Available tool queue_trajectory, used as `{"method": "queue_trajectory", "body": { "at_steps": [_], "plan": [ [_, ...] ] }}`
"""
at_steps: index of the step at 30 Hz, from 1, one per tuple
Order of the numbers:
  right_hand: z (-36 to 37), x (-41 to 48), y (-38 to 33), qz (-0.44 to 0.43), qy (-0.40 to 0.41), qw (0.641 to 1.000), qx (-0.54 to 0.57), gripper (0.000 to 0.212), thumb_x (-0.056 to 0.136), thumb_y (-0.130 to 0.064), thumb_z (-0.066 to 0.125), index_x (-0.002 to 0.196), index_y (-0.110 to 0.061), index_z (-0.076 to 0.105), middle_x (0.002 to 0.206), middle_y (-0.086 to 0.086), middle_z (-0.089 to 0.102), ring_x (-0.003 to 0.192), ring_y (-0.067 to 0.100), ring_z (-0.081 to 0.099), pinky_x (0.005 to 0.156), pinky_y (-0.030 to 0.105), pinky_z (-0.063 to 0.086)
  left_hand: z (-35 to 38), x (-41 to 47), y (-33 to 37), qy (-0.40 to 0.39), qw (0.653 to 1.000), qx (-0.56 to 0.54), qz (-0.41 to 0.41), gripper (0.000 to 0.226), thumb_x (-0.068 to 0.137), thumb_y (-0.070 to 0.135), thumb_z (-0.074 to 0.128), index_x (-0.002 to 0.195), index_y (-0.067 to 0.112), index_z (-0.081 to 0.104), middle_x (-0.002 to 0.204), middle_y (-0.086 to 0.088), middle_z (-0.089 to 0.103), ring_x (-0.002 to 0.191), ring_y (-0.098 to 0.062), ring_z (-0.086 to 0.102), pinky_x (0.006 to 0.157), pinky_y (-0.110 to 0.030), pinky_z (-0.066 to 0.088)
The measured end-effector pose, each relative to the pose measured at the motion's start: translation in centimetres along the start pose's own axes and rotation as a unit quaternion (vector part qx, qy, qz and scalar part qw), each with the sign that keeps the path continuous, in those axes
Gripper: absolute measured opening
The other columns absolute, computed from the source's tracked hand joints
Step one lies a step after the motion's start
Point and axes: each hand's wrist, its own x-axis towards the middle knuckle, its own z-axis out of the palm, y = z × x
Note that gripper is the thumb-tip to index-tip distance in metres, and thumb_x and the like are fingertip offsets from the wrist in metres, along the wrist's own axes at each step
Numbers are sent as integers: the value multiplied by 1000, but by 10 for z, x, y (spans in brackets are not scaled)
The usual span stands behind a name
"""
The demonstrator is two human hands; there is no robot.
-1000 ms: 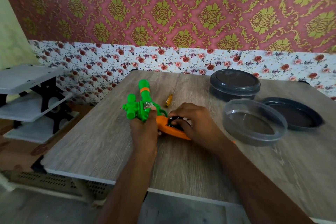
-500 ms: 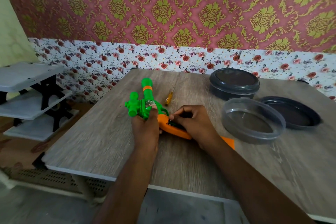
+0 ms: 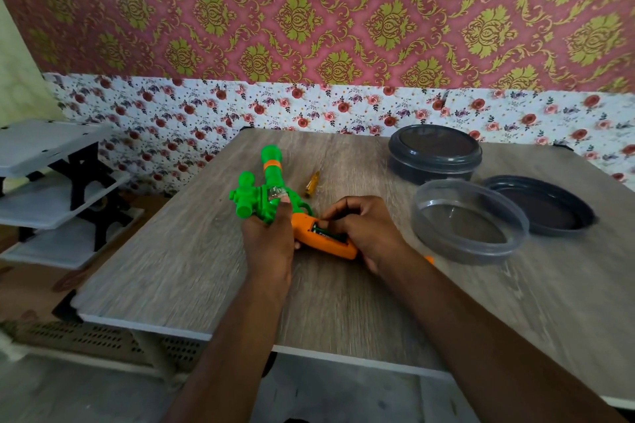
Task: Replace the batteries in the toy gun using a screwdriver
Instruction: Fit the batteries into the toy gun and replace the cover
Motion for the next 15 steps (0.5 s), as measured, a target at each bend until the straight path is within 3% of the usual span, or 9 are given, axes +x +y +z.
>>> {"method": "queue_trajectory", "body": {
  "at_steps": [4, 6, 8, 11, 15],
  "plan": [
    [-2, 0, -3, -13, 1, 999, -29, 15, 78, 2, 81, 77, -11, 76, 73, 1, 73, 66, 3, 66, 57, 16, 51, 1, 1, 0, 13, 1000, 5, -4, 5, 96, 25, 69, 94, 27, 65, 97, -10, 77, 92, -37, 75, 68, -46, 56],
    [-5, -2, -3, -50, 16, 997, -48, 9, 80, -5, 83, 81, -11, 77, 75, 0, 74, 67, 1, 67, 63, 17, 54, -2, 2, 0, 14, 1000, 3, 2, 13, 96, 24, 69, 92, 37, 70, 88, 0, 77, 90, -35, 75, 69, -47, 57],
    [-14, -5, -4, -104, 48, 991, -67, 10, 83, -7, 81, 81, -16, 78, 79, 0, 77, 77, 8, 72, 76, 27, 58, -3, 0, 0, 3, 1000, 11, 10, 29, 95, 23, 70, 83, 49, 72, 76, 7, 75, 87, -34, 74, 71, -51, 58],
    [-37, -12, -13, -158, 66, 980, -104, 15, 90, -1, 71, 90, -14, 80, 92, 2, 79, 94, 15, 74, 89, 34, 60, -3, -1, 1, 10, 1000, 21, 3, 15, 94, 23, 71, 83, 31, 65, 78, 6, 71, 81, -29, 72, 72, -50, 59],
    [-67, -32, -20, -186, 83, 953, -226, 22, 90, 4, 68, 95, -13, 80, 95, -3, 79, 92, 5, 73, 89, 32, 61, -6, -3, 2, 20, 999, 36, -5, 13, 90, 24, 75, 87, 28, 64, 84, 2, 71, 77, -22, 70, 68, -41, 57]
  ]
}}
